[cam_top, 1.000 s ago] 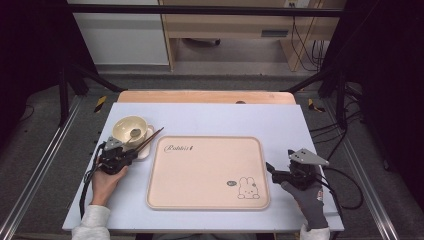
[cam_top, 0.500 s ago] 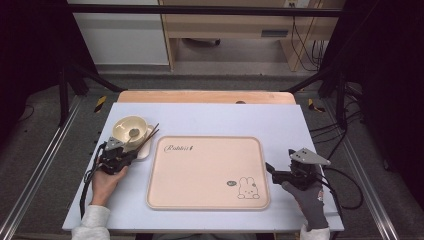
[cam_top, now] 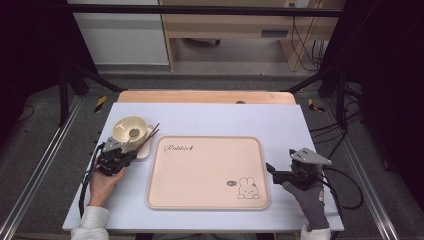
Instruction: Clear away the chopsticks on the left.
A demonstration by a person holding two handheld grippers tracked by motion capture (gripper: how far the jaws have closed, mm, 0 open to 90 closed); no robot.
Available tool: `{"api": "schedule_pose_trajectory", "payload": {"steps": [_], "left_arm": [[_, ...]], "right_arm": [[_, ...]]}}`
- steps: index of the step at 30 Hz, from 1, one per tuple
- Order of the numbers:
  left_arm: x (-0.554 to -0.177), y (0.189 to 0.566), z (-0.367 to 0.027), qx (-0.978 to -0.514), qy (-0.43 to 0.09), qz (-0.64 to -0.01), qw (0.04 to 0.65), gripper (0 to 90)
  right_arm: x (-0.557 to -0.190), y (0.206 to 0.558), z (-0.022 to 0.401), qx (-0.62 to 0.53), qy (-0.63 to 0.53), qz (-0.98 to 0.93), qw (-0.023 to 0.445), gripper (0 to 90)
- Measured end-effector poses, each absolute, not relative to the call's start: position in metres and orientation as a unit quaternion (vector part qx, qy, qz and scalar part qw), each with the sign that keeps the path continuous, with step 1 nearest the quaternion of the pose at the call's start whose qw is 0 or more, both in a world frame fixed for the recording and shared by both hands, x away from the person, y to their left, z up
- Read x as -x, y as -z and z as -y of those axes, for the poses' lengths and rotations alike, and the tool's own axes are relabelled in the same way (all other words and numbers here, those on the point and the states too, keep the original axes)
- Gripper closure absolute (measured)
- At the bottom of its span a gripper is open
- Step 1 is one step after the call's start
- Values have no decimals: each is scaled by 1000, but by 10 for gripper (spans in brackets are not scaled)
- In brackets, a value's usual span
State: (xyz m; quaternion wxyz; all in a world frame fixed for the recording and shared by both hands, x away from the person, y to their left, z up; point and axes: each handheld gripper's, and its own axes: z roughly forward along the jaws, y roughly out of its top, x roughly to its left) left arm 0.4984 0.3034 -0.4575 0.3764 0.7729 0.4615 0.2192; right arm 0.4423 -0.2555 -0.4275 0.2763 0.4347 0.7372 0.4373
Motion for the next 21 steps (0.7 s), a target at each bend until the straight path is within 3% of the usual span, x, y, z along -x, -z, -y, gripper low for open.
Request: {"api": "schedule_pose_trajectory", "payload": {"steps": [21], "left_arm": [[-467,442,-274,-776,-235,-443,382,849]], "right_arm": [[-440,422,258,-435,-449,-731,273,28]]}}
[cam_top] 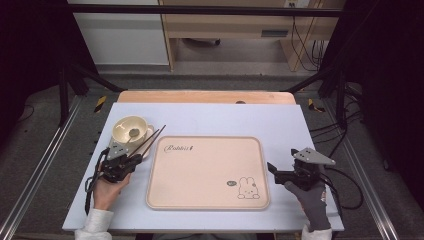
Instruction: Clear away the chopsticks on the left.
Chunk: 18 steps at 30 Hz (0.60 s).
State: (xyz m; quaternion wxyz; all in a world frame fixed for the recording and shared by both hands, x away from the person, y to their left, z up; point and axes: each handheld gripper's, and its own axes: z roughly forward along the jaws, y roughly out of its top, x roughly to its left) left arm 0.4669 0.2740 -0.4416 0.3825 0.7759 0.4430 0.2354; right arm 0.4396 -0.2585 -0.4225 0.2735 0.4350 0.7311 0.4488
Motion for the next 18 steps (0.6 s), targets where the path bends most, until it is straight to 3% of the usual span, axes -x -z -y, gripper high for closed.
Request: {"api": "schedule_pose_trajectory", "payload": {"steps": [18], "left_arm": [[-438,423,-238,-753,-263,-449,402,849]], "right_arm": [[-438,420,261,-435,-452,-729,275,21]]}}
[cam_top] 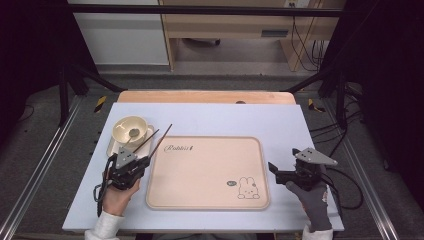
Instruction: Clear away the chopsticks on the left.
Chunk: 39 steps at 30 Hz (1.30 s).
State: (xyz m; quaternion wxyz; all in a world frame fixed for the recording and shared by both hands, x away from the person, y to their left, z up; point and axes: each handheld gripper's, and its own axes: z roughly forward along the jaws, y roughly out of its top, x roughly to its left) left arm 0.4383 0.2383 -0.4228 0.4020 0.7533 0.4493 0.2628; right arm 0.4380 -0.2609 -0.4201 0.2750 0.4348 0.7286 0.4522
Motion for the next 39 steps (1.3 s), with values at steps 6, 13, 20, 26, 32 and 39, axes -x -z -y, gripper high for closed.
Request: {"api": "schedule_pose_trajectory", "payload": {"steps": [6,13,20,26,32,39], "left_arm": [[-430,413,-231,-732,-277,-466,414,849],[-425,411,-220,-713,-280,-490,416,849],[-418,412,-208,-694,-291,-511,415,848],[-415,419,-198,-669,-287,-537,427,848],[-412,432,-193,-650,-284,-563,425,848],[-412,446,-187,-636,-286,-583,417,848]], "right_arm": [[-436,418,263,-435,-456,-726,276,21],[-436,417,263,-434,-458,-726,275,21],[-436,418,262,-434,-457,-726,273,21],[-436,418,261,-433,-456,-728,274,21],[-435,417,263,-435,-459,-725,274,21],[-436,418,261,-433,-457,-728,273,21]]}}
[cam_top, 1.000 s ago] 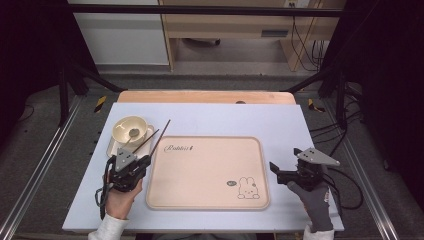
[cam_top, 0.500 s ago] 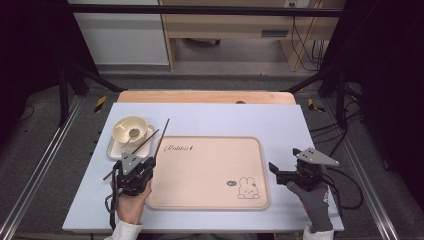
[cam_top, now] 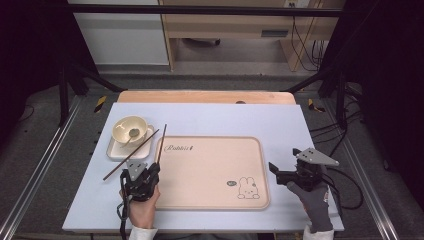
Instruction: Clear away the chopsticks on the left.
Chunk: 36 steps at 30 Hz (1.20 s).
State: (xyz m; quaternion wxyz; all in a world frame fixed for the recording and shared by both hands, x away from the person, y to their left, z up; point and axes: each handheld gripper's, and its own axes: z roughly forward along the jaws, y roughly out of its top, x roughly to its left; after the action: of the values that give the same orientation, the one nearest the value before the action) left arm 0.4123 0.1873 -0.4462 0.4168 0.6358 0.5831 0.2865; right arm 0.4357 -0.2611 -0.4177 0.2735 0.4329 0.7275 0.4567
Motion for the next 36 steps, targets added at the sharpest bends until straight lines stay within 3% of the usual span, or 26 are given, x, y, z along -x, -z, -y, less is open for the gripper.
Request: {"api": "schedule_pose_trajectory", "payload": {"steps": [36], "left_arm": [[-432,475,-180,-651,-259,-633,330,847]], "right_arm": [[-437,419,259,-429,-451,-733,275,21]]}}
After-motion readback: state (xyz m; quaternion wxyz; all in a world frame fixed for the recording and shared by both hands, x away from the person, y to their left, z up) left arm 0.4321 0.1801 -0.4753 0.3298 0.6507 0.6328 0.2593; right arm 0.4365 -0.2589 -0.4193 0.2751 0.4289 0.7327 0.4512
